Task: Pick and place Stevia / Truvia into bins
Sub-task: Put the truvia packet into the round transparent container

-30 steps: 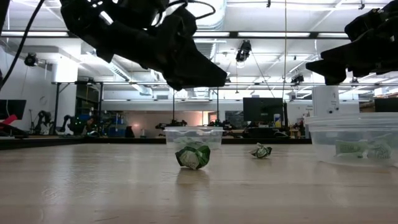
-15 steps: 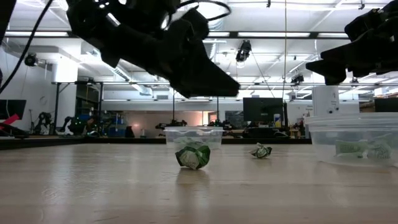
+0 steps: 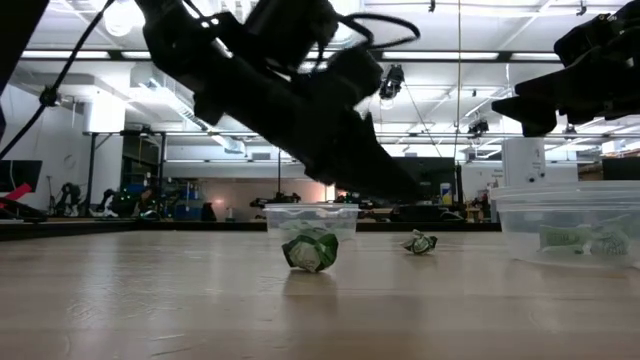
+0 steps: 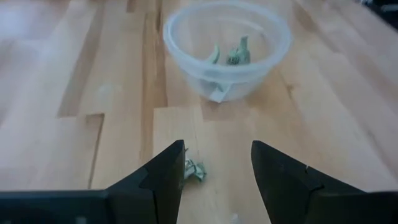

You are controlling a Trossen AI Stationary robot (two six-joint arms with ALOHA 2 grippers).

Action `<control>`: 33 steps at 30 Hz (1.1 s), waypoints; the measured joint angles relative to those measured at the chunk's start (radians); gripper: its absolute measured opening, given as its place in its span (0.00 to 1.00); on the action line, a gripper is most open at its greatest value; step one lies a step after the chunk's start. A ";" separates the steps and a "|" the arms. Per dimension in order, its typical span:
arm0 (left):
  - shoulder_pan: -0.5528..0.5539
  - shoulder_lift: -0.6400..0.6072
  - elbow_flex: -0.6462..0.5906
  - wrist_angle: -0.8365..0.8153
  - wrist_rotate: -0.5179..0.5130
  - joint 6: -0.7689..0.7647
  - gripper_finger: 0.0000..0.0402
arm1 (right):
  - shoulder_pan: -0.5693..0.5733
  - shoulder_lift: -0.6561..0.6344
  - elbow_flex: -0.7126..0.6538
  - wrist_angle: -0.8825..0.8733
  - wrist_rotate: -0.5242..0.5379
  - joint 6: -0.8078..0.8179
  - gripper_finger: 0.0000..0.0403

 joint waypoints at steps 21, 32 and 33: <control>0.024 0.088 0.047 -0.015 -0.014 -0.005 0.42 | 0.000 0.000 0.000 0.000 -0.001 0.000 0.61; 0.029 0.092 0.048 -0.013 -0.016 -0.008 0.42 | 0.000 0.000 0.000 0.000 -0.001 0.000 0.62; 0.030 0.092 0.048 -0.013 -0.016 -0.008 0.42 | 0.000 0.000 0.000 0.000 -0.001 0.000 0.62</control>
